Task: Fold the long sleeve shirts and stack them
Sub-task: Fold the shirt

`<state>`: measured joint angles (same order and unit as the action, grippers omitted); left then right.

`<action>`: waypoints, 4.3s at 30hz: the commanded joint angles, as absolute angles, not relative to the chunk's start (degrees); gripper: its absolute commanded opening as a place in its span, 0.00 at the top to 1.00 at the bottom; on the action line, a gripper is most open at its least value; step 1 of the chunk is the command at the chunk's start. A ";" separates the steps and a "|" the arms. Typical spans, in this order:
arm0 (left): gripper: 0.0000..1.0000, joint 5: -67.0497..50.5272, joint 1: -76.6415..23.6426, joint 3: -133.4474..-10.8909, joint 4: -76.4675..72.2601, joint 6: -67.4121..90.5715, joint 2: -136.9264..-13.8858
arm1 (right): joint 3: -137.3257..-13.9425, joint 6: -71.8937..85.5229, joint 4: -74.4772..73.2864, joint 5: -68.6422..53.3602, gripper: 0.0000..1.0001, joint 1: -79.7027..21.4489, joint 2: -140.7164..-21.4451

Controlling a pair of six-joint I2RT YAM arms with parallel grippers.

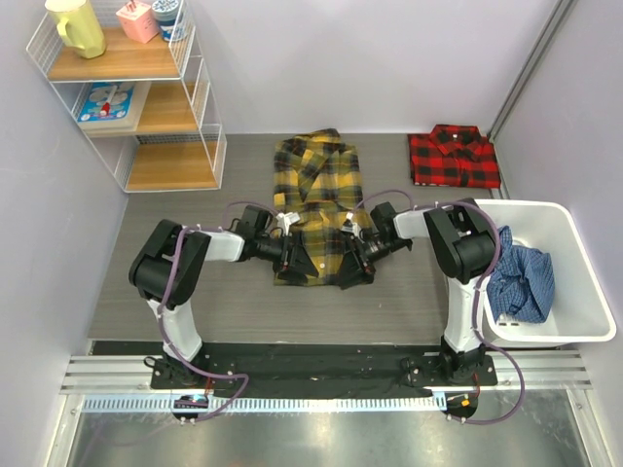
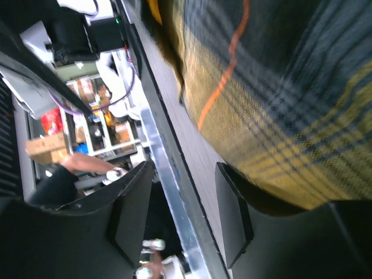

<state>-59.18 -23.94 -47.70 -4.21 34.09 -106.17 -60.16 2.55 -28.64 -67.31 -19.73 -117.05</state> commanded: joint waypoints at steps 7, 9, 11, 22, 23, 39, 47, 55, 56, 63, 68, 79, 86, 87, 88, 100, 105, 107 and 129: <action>0.22 -61.27 -20.65 -51.05 6.85 22.85 -91.15 | -77.76 -11.08 -54.32 -67.67 0.46 -16.61 -111.18; 0.22 -58.12 -21.27 -56.23 6.60 22.85 -93.06 | -84.97 -10.02 -51.26 -66.19 0.47 -16.44 -114.41; 0.22 -56.78 -21.53 -59.49 5.02 24.07 -96.31 | -90.32 -7.04 -48.09 -64.78 0.48 -16.44 -117.41; 0.26 -46.15 -14.96 -74.88 -6.15 33.30 -123.20 | -112.76 -6.42 -42.81 -57.92 0.51 -16.26 -143.69; 0.26 -45.53 -14.33 -74.80 -5.98 33.05 -123.83 | -112.33 -5.81 -41.76 -57.40 0.52 -16.26 -144.57; 0.31 -43.69 -13.27 -63.19 1.72 23.24 -100.66 | -94.75 -0.18 -32.61 -56.26 0.44 -15.83 -121.22; 0.45 -32.00 -13.71 -69.69 18.97 11.35 -102.21 | -83.42 2.11 -34.54 -39.15 0.34 -11.43 -110.05; 0.47 -29.71 -16.43 -74.09 24.08 5.10 -106.87 | -75.68 0.26 -34.63 -33.31 0.31 -10.81 -108.98; 0.46 -29.45 -17.04 -74.44 24.52 4.49 -107.75 | -75.59 0.26 -34.11 -33.48 0.32 -10.81 -109.59; 0.46 -25.76 -17.84 -76.11 25.58 2.90 -110.48 | -76.46 1.93 -31.03 -36.38 0.39 -10.81 -113.55; 0.42 -25.31 -17.84 -77.87 25.75 2.28 -111.53 | -77.34 3.07 -29.88 -38.05 0.44 -10.99 -114.08; 0.47 -29.00 -18.72 -79.54 24.61 2.72 -113.55 | -80.59 3.69 -29.62 -38.76 0.51 -11.78 -115.93; 0.62 -29.62 -18.81 -79.89 24.17 2.55 -114.34 | -81.12 4.04 -29.09 -39.20 0.65 -12.57 -116.36; 0.65 -29.71 -18.90 -79.98 24.43 2.64 -114.17 | -81.30 4.13 -29.18 -39.29 0.67 -12.83 -116.45; 0.72 -29.88 -18.90 -79.89 24.52 2.72 -113.73 | -81.56 4.22 -29.44 -39.29 0.69 -12.74 -116.37; 1.00 -32.69 -18.90 -76.03 25.67 2.55 -106.09 | -81.30 3.08 -31.11 -38.49 0.70 -13.09 -112.15; 1.00 -33.05 -18.81 -75.41 25.49 3.08 -104.42 | -81.74 2.64 -31.37 -40.25 0.86 -13.71 -110.57; 1.00 -32.87 -18.81 -74.89 25.75 3.08 -103.36 | -81.74 2.11 -31.81 -40.60 0.72 -14.15 -109.95; 1.00 -31.64 -17.84 -71.81 24.70 2.46 -101.33 | -85.69 0.18 -36.55 -37.89 0.57 -15.38 -111.45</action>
